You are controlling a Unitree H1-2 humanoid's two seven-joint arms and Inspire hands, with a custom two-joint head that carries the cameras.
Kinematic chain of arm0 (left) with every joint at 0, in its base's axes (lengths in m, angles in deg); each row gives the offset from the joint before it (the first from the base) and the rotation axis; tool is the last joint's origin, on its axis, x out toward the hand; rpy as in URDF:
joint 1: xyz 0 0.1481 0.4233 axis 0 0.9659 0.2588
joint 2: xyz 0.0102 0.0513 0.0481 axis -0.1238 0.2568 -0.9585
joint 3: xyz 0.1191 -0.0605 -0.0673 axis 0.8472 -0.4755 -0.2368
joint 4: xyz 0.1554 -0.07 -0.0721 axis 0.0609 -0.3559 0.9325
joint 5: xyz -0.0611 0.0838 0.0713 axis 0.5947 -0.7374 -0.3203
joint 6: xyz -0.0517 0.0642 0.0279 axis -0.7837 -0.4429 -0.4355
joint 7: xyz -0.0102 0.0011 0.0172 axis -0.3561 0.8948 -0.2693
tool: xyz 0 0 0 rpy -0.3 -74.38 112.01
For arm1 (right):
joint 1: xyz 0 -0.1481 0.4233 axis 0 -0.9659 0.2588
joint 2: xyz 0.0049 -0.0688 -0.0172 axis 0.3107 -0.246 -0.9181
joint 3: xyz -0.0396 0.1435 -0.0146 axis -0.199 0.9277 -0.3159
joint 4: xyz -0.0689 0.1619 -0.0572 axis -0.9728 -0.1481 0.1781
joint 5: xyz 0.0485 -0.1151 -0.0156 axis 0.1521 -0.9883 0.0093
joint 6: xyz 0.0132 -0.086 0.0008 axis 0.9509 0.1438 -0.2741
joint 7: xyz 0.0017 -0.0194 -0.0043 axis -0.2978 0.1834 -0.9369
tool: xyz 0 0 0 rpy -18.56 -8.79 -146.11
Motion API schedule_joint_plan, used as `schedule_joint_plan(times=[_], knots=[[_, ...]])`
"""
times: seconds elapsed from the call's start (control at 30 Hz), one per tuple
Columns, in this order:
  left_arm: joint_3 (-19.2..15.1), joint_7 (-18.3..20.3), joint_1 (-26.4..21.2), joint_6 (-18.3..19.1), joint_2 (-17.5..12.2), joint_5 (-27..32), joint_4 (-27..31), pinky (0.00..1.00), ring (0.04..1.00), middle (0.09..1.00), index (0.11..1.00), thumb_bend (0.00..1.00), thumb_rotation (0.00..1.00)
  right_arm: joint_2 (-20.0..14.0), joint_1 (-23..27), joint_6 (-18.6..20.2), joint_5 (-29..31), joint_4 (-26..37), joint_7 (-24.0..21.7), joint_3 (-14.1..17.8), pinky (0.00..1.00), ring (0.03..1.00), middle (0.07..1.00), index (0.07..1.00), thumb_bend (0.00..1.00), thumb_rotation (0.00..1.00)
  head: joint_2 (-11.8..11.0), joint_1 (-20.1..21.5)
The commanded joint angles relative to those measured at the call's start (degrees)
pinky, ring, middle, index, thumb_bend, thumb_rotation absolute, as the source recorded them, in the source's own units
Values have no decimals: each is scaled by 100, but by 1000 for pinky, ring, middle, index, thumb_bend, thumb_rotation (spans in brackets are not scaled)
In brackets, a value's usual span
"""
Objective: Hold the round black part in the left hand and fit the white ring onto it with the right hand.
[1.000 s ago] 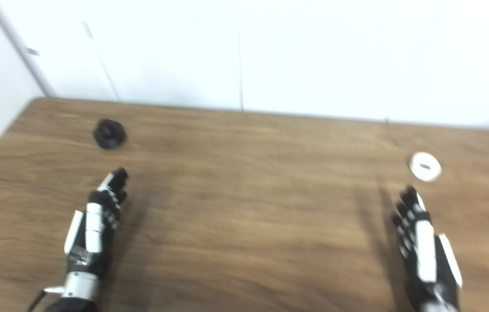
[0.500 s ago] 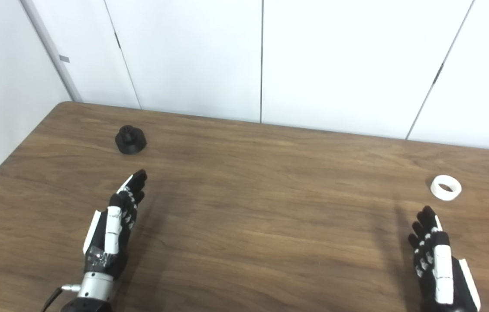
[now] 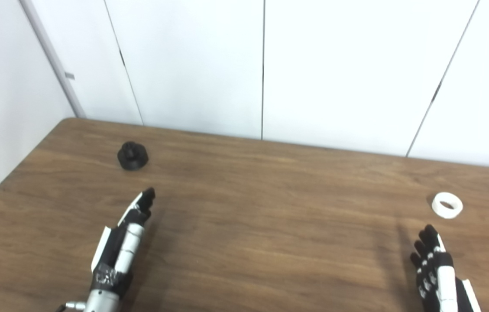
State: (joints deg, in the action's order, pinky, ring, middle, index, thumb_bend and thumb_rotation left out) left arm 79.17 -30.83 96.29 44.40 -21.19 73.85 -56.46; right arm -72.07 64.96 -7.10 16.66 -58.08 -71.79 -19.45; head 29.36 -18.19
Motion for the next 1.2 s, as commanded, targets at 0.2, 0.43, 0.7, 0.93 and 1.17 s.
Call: schedule_joint_plan(times=[0.2,0.43,0.7,0.93,1.17], knots=[[-229,-306,-137,610,22,-647,648,954,930,910,917,790,398,-28,68,-135,0,119,-34,-23,1000,1000,1000,1000,489,1000,10,46],[-569,-518,-783,1607,-201,-1311,940,966,929,905,899,882,348,51,72,-32,-76,201,63,-57,1000,1000,1000,1000,493,1000,2,99],[-767,-474,-1421,2304,-614,-1827,744,981,938,907,877,919,330,89,69,37,-78,290,114,-75,1000,1000,1000,1000,468,1000,-21,90],[-661,-456,-1891,2442,-1201,-2430,95,896,935,931,893,910,370,119,81,-2,-66,272,81,-88,1000,1000,1000,1000,427,1000,-19,80],[-533,-619,-2358,2437,-1683,-2912,-715,935,973,934,889,950,346,170,86,30,-105,316,133,-77,1000,1000,1000,1000,398,1000,4,114]])
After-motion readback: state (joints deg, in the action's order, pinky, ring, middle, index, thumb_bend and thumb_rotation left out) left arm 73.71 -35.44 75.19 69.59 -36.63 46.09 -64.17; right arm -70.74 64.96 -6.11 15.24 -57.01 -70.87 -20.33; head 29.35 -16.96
